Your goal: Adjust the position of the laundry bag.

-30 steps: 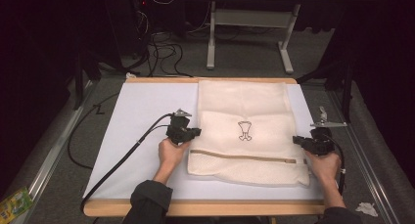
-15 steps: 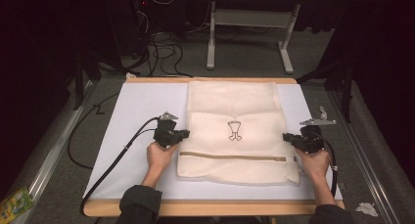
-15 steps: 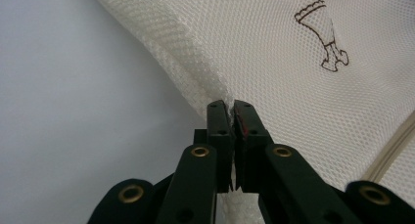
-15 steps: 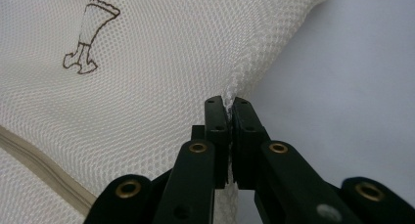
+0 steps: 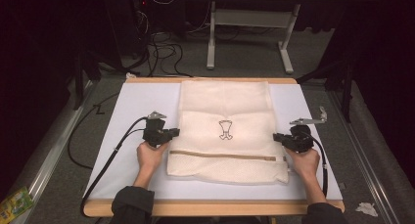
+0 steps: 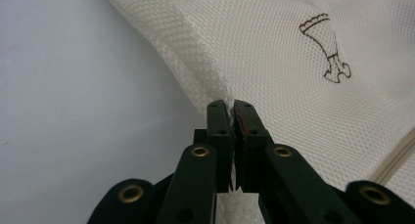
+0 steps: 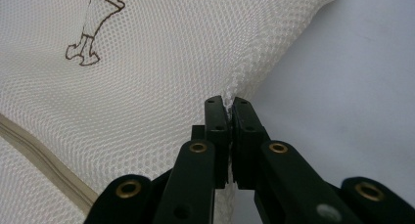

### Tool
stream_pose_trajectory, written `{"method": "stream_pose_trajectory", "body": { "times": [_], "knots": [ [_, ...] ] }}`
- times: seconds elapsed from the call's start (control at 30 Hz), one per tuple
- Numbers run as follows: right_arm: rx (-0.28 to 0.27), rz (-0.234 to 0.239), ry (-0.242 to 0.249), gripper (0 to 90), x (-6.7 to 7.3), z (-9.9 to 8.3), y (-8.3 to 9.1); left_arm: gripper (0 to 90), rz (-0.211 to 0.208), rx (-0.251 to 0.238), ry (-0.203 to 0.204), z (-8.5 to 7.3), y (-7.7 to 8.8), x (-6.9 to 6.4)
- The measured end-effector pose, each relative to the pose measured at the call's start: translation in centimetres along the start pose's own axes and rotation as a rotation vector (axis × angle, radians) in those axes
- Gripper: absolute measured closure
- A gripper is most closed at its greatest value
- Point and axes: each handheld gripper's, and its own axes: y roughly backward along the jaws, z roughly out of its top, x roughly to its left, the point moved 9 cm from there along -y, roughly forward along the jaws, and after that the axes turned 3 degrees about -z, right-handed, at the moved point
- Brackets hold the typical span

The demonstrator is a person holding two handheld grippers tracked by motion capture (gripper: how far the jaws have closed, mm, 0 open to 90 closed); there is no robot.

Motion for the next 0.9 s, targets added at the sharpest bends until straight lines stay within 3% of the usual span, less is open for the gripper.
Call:
{"method": "stream_pose_trajectory", "body": {
  "times": [0.37,0.5,0.63,0.9],
  "knots": [
    [-0.009,0.039,0.035,88.3,2.6,1.1,-0.5,86.8,0.041,-0.001,0.023,-1.1,2.0,1.8],
    [-0.007,0.057,0.034,88.3,3.4,0.9,-1.0,86.6,0.073,0.023,0.007,-1.9,2.5,2.2],
    [-0.001,0.071,0.014,88.2,3.8,0.5,-1.6,86.6,0.106,0.036,-0.036,-2.3,2.8,2.1],
    [-0.006,0.08,0.016,87.8,4.0,0.2,-1.2,84.5,0.089,0.032,-0.036,-2.7,3.1,2.0]
  ]
}}
